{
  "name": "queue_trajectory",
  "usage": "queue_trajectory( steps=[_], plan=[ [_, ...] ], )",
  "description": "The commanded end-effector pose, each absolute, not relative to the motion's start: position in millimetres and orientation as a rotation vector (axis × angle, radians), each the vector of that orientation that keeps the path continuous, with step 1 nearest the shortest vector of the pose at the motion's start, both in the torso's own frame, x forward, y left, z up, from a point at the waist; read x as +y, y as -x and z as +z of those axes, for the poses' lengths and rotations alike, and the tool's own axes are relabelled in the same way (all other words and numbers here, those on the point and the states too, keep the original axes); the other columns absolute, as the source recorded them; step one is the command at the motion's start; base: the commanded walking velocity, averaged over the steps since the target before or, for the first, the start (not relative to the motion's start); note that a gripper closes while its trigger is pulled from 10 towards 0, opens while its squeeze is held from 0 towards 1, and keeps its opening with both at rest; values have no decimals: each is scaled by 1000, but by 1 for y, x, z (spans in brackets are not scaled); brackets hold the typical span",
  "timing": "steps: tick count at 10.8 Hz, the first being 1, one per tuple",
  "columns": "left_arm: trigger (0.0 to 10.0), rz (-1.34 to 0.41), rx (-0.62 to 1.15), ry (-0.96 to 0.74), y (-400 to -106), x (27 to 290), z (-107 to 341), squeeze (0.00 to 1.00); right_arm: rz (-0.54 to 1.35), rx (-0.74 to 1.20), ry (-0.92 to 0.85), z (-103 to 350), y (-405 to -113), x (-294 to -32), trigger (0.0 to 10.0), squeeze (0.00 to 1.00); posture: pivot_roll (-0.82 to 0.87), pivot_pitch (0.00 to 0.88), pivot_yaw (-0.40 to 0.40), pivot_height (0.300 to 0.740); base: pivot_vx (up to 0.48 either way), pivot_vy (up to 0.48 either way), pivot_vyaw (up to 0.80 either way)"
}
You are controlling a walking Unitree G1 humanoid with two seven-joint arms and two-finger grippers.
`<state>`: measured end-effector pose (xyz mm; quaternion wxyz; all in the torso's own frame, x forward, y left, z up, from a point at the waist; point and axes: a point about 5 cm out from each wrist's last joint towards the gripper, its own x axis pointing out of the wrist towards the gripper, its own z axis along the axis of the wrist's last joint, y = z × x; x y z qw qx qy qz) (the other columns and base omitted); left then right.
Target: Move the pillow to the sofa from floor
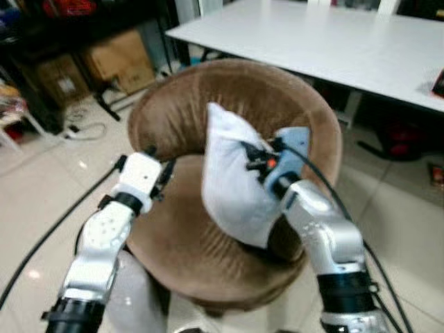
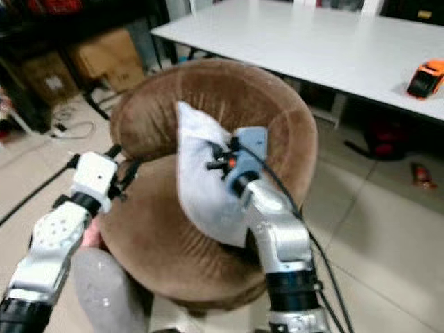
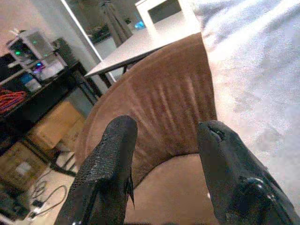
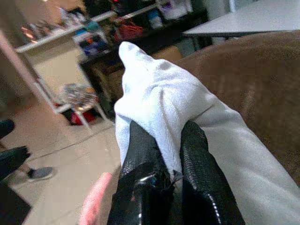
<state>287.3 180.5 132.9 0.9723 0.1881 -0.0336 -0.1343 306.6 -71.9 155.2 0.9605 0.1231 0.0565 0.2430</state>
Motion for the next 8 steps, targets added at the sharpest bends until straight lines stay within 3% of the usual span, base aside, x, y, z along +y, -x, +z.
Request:
queue_trajectory(
  steps=[1, 8],
  plan=[
    [10000, -261, -70, -372, -287, 186, 136, 0, 528, 31, -240, 173, -306, -66, 10000, 0, -91, 0, 129, 740, 322, 0, 0],
    [10000, -269, -71, -359, -285, 187, 136, 0, 556, 24, -207, 173, -305, -60, 10000, 0, -88, 0, 122, 740, 354, 0, 104]
  ],
)
